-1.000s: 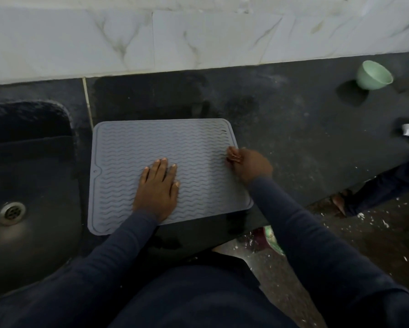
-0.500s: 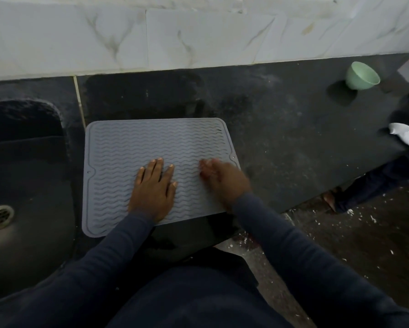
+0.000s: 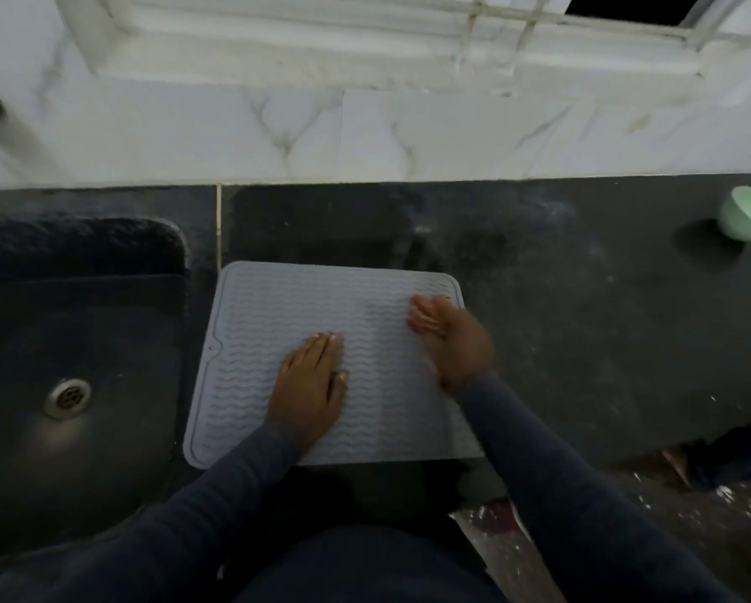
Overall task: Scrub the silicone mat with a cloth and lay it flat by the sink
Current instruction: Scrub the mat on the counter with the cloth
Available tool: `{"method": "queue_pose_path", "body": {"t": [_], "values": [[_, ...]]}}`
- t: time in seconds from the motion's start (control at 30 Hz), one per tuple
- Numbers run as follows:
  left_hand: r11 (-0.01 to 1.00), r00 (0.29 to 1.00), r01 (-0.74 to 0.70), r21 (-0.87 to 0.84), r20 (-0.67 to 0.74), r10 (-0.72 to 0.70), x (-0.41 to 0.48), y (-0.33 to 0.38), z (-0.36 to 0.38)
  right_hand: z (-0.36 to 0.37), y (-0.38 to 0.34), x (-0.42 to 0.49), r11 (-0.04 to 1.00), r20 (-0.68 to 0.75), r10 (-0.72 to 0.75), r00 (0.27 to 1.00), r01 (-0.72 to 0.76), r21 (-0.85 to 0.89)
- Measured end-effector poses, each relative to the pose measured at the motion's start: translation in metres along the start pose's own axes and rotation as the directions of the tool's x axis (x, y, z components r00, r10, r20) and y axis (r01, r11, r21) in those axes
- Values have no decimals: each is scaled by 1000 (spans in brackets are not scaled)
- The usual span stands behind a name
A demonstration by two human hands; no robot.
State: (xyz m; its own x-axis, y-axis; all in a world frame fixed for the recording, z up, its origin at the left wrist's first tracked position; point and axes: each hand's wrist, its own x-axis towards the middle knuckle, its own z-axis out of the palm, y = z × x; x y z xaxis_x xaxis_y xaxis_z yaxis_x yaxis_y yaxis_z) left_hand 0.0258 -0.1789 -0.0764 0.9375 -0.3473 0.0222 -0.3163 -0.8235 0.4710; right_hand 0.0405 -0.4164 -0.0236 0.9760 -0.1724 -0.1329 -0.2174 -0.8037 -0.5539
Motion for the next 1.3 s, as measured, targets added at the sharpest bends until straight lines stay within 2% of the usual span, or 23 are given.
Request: {"method": "queue_pose_path", "body": {"t": [0.07, 0.17, 0.23, 0.3, 0.33, 0.4, 0.47, 0.5, 0.53, 0.63, 0.7, 0.73, 0.77, 0.83, 0.87, 0.93, 1.0, 1.07, 1.13, 1.17, 1.23, 1.27, 1.3], "values": [[997, 996, 74, -7, -56, -74, 17, -4, -14, 33, -49, 19, 983, 74, -140, 987, 147, -105], [988, 987, 152, 26, -49, -151, 49, -25, -32, 77, -99, 27, 994, 140, -63, 988, 74, -81], [993, 994, 112, 40, 6, -112, 60, -42, -34, 87, -107, 20, 991, 237, -57, 970, 84, -104], [992, 997, 26, 122, 67, -34, 58, -55, -29, 69, -83, 17, 978, 208, -78, 975, 116, -176], [987, 996, 7, 163, 81, -20, 56, -59, -26, 52, -65, 15, 943, 179, -103, 979, 153, -294], [981, 997, 0, 194, 77, -15, 54, -61, -24, 15, -17, 18, 914, 91, -26, 995, 61, -401], [980, 998, 0, 198, 66, -13, 54, -62, -23, -17, 17, 21, 906, -11, 282, 959, -270, -327], [980, 998, -3, 198, 61, -9, 55, -62, -23, -25, 25, 27, 885, -40, 365, 930, -359, -297], [981, 998, -9, 193, 62, -3, 54, -62, -23, -23, 25, 32, 872, -49, 391, 919, -387, -301], [981, 999, -11, 192, 44, 2, 54, -63, -22, 3, -24, 36, 942, -39, 310, 950, -312, -127], [982, 999, -9, 187, 37, 2, 55, -64, -21, 38, -75, 28, 993, 57, 117, 992, -115, -29], [982, 999, -8, 186, 40, 0, 55, -64, -21, 58, -101, 19, 998, 149, 32, 988, -24, -57], [983, 999, -8, 181, 45, 0, 55, -65, -21, 72, -119, 12, 996, 228, 16, 974, 4, -87], [983, 999, -12, 184, 51, 3, 54, -66, -21, 75, -118, 10, 990, 237, 24, 971, 10, -139], [982, 999, -11, 190, 50, 2, 54, -66, -21, 66, -102, 11, 986, 207, 47, 977, -13, -164], [982, 998, -12, 188, 57, 1, 54, -67, -22, 33, -49, 14, 969, 125, 178, 976, -151, -197], [983, 998, -14, 184, 59, 3, 55, -66, -22, -7, 4, 15, 893, -14, 391, 920, -383, -237], [984, 999, -10, 180, 49, 1, 55, -66, -21, -26, 25, 22, 824, -65, 494, 867, -491, -284], [986, 999, -6, 169, 51, -2, 56, -66, -23, -20, 4, 32, 844, -68, 434, 899, -431, -320], [988, 999, 3, 157, 48, -10, 58, -65, -24, -10, -16, 35, 896, -58, 360, 931, -362, -256], [993, 999, 25, 117, 27, -28, 67, -58, -28, 20, -58, 40, 982, -25, 146, 989, -148, -114], [995, 999, 31, 96, 16, -33, 73, -55, -29, 41, -82, 41, 994, 17, 37, 999, -35, -99], [996, 999, 36, 80, 17, -37, 78, -54, -31, 61, -101, 43, 993, 82, -7, 997, 17, -120]]}}
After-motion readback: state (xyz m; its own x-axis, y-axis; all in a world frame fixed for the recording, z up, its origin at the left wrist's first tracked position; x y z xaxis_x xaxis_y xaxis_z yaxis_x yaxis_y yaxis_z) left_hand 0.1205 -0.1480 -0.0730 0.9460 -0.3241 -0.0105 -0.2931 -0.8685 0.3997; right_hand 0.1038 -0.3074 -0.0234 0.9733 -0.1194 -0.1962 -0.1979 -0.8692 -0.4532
